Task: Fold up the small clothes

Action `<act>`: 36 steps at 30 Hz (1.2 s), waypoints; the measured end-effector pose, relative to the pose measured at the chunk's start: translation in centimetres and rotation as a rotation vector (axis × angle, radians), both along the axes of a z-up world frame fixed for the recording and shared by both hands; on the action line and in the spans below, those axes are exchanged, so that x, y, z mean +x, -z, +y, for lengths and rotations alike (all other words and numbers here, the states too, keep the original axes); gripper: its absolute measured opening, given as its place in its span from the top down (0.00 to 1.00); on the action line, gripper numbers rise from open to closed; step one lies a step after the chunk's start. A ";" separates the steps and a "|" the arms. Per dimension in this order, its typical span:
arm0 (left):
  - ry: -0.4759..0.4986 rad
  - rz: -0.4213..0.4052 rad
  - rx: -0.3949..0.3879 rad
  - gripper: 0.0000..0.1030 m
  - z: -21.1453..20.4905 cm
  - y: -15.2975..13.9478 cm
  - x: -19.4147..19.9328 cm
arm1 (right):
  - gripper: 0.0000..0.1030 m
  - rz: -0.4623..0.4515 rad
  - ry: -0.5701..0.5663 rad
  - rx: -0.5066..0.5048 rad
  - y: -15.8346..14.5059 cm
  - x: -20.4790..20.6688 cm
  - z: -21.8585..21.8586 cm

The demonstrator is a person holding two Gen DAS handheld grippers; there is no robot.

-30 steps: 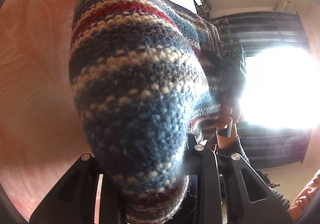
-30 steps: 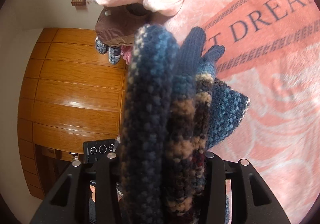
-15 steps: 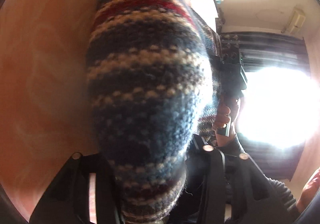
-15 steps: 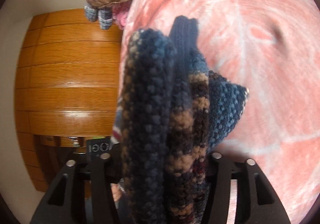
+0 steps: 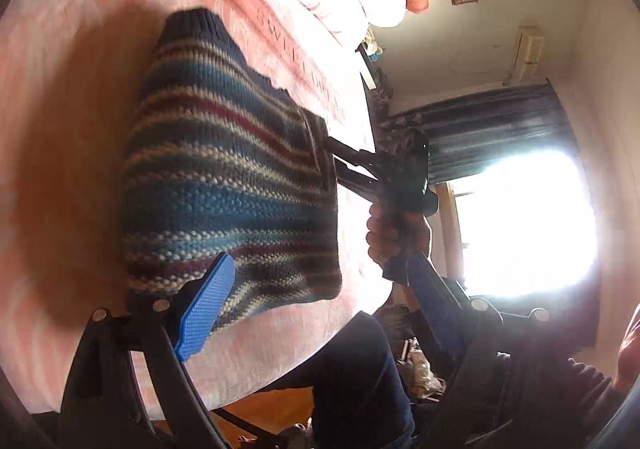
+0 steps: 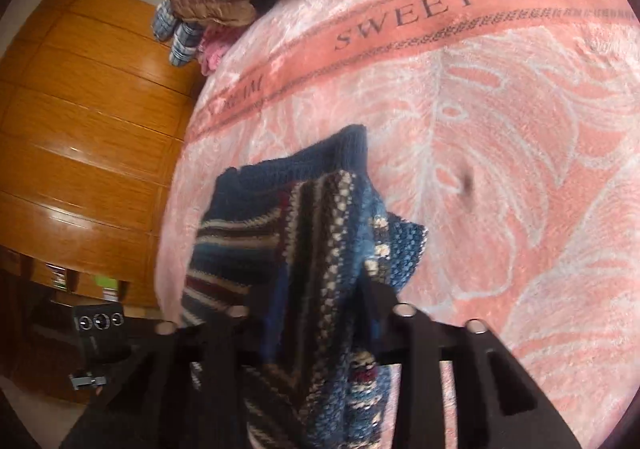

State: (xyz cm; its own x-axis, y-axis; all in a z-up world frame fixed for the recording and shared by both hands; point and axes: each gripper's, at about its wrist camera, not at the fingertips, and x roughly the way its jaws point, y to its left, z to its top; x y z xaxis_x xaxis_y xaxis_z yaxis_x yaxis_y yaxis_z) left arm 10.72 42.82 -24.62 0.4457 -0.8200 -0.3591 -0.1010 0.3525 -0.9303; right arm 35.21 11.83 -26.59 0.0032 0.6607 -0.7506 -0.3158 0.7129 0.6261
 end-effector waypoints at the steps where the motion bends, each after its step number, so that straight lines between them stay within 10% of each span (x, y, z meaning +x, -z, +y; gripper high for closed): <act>1: 0.005 0.034 -0.013 0.19 -0.7 1.2 0.7 | 0.91 -0.029 0.014 0.028 -0.6 -0.3 -0.4; 6: 0.012 0.139 -0.029 0.21 -0.7 4.5 1.4 | 0.90 0.007 0.084 -0.063 2.6 -0.1 -1.7; 16: 0.023 -0.056 -0.004 0.18 0.8 -0.6 10.5 | 0.78 -0.109 -0.036 0.074 -2.8 -1.1 0.3; 20: 0.040 0.068 0.145 0.29 1.7 4.1 14.4 | 1.00 -0.051 -0.050 -0.030 2.2 -0.5 1.1; 29: 0.062 -0.062 0.163 0.26 1.6 0.0 10.7 | 0.95 -0.089 -0.129 0.085 -1.8 -5.4 -0.9; 36: 0.097 0.003 0.274 0.42 -0.4 3.4 9.6 | 1.00 -0.094 -0.138 -0.025 0.7 -7.0 -1.0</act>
